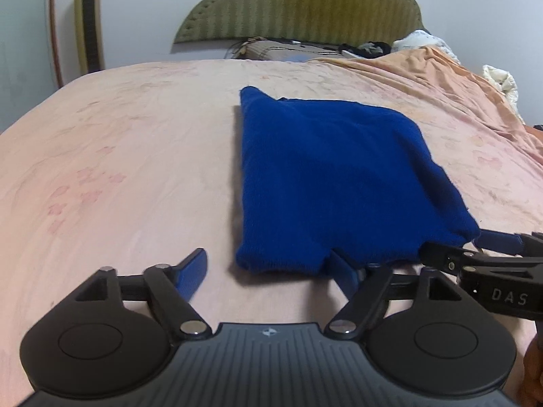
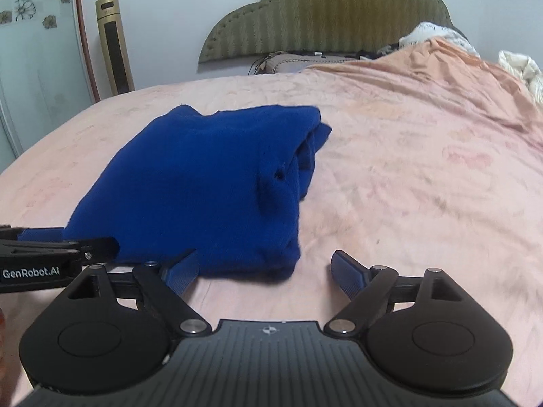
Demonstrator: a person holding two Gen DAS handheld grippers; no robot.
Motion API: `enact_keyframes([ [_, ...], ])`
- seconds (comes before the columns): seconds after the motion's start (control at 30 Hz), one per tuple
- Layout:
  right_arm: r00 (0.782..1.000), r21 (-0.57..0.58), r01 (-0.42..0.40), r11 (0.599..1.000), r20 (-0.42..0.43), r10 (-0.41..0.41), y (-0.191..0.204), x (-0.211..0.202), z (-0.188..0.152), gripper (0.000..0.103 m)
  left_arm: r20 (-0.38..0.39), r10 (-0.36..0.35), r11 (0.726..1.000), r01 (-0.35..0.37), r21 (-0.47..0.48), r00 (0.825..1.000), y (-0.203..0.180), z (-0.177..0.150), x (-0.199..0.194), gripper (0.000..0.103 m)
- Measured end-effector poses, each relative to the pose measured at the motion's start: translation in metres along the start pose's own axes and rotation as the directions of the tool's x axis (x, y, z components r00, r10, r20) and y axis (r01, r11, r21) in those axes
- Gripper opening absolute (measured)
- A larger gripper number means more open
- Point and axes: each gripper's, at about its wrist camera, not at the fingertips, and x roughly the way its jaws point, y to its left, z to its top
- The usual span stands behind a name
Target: Fold small clothes
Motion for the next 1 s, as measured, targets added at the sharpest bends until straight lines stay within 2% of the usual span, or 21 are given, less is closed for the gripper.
enact_keyframes([
  [0.2,1.0,-0.033,0.012,0.999,0.01,-0.011,0.014,-0.001,-0.013,0.095,0.01,0.049,0.999,-0.049,0.022,0.999,-0.006,-0.014,-0.007,0.082],
  [0.3,1.0,-0.051,0.021,0.999,0.019,-0.02,0.018,-0.005,-0.019,0.097,0.037,0.06,0.998,-0.061,0.027,0.998,-0.006,-0.021,-0.011,0.082],
  [0.43,0.999,-0.06,0.03,0.998,0.026,-0.029,0.021,-0.007,-0.023,0.099,0.037,0.069,0.997,-0.07,0.019,0.997,-0.004,-0.025,-0.013,0.083],
  [0.73,0.999,-0.071,0.049,0.996,0.023,-0.048,0.024,-0.004,-0.027,0.103,0.043,0.095,0.995,-0.096,0.012,0.995,0.001,-0.034,-0.014,0.098],
  [1.0,0.998,-0.078,0.053,0.996,0.021,-0.052,0.023,-0.004,-0.028,0.103,0.043,0.105,0.994,-0.106,0.006,0.994,0.004,-0.038,-0.017,0.1],
])
